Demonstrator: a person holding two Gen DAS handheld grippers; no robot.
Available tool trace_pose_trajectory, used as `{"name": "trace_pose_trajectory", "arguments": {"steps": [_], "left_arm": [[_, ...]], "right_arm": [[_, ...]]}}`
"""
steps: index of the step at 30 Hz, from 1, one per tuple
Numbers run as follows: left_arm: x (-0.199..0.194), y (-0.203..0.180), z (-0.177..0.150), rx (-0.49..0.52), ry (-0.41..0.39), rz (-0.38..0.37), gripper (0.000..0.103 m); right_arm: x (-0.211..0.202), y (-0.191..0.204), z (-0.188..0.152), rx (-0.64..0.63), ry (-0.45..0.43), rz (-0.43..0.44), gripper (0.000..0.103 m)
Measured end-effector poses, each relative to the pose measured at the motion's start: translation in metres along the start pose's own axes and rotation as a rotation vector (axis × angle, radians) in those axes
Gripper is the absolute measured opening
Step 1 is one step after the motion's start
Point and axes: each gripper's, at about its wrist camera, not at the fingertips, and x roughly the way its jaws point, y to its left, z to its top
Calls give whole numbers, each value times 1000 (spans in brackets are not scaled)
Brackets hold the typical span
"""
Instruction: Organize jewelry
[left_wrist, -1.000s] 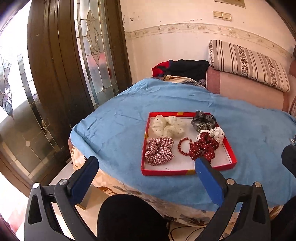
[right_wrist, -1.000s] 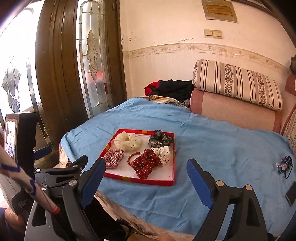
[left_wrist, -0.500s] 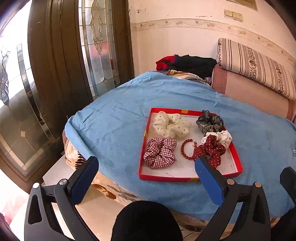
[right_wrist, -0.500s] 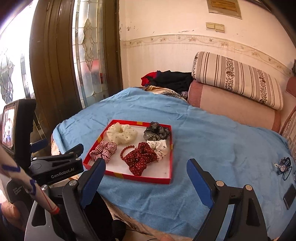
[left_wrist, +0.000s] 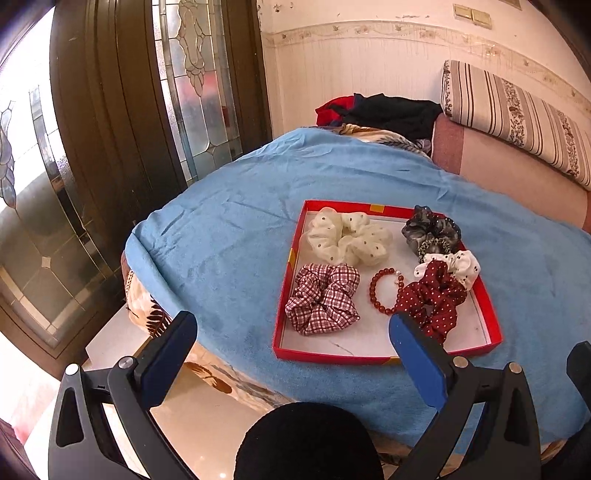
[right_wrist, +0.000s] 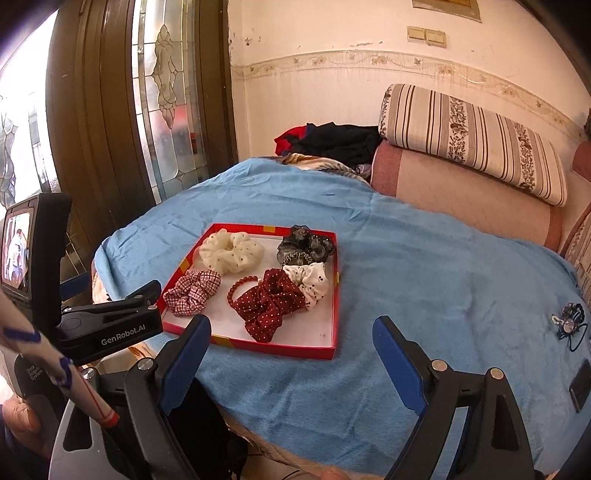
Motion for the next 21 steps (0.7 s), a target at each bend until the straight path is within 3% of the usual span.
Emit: {"name": "trace_pose_trajectory", "arguments": {"steps": [21], "left_arm": [[6, -1, -3, 3, 13, 8, 103]], "right_arm": [[4, 0, -2, 0, 12, 5, 92]]}}
